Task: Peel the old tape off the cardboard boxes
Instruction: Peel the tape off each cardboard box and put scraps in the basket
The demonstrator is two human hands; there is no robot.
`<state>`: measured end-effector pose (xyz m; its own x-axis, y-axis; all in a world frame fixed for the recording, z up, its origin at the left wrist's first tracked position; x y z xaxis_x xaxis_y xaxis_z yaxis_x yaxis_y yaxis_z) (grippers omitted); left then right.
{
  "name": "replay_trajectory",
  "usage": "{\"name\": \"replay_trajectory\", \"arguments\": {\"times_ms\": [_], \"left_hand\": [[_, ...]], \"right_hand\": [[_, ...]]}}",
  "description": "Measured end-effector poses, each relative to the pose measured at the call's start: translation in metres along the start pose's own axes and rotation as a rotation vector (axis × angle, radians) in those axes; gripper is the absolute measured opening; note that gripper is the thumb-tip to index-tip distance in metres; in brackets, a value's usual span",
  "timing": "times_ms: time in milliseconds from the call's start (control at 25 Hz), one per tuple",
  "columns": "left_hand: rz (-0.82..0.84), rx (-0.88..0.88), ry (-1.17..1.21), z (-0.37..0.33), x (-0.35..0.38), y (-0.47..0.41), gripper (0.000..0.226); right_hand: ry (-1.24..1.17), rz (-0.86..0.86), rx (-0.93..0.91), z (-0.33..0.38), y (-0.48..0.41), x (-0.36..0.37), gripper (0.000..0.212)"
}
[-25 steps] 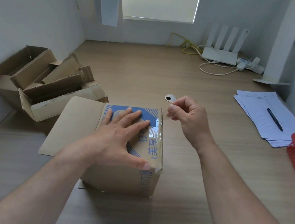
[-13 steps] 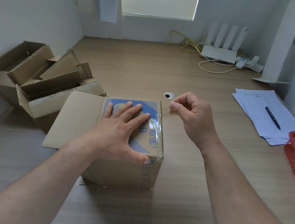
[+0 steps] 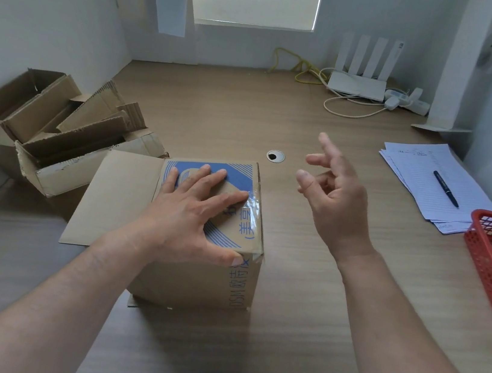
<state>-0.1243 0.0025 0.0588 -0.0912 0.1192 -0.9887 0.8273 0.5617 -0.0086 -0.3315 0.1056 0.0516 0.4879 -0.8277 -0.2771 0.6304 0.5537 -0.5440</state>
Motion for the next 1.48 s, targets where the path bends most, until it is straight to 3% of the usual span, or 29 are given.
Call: {"name": "replay_trajectory", "arguments": {"times_ms": [80, 200, 400, 800, 920, 1040, 1120, 1280, 1480], "left_hand": [[-0.004, -0.018, 0.025, 0.002, -0.001, -0.004, 0.105], [-0.004, -0.06, 0.059, 0.003, -0.003, -0.015, 0.107], [0.007, -0.078, 0.056, 0.005, -0.004, -0.025, 0.107], [0.009, -0.056, 0.033, 0.005, -0.001, -0.021, 0.109], [0.0, -0.047, 0.026, 0.005, 0.001, -0.019, 0.108], [0.004, -0.037, 0.022, 0.005, 0.001, -0.016, 0.108], [0.001, -0.02, 0.03, 0.005, 0.001, -0.012, 0.108], [-0.015, -0.004, 0.031, 0.004, 0.003, -0.007, 0.107], [-0.014, -0.002, 0.031, 0.004, 0.003, -0.007, 0.106]], "right_hand": [[0.011, -0.08, -0.001, -0.001, 0.008, -0.003, 0.044], [0.031, -0.096, -0.17, 0.0, 0.033, -0.002, 0.023], [0.049, 0.048, -0.413, -0.002, 0.075, 0.008, 0.037], [0.16, 0.027, -0.547, -0.004, 0.075, 0.009, 0.008], [0.093, 0.133, -0.397, 0.001, 0.07, 0.006, 0.008], [-0.094, 0.28, 0.003, 0.006, 0.053, -0.002, 0.012], [-0.15, 0.31, 0.159, 0.008, 0.038, -0.007, 0.024], [-0.086, 0.336, 0.178, 0.016, 0.016, -0.006, 0.023], [-0.108, 0.171, 0.212, 0.022, -0.014, -0.009, 0.021]]}}
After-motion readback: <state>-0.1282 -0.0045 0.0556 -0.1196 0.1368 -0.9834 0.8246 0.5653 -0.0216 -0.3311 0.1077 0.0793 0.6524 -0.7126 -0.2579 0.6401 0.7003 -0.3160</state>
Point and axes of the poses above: each hand's wrist, its own y-axis away from the middle knuckle, its own x-axis out of the palm, z = x × y, the point moved 1 cm from there along -y, towards the middle knuckle, and after that the axes turned 9 degrees about -z, right-handed, at the moved point
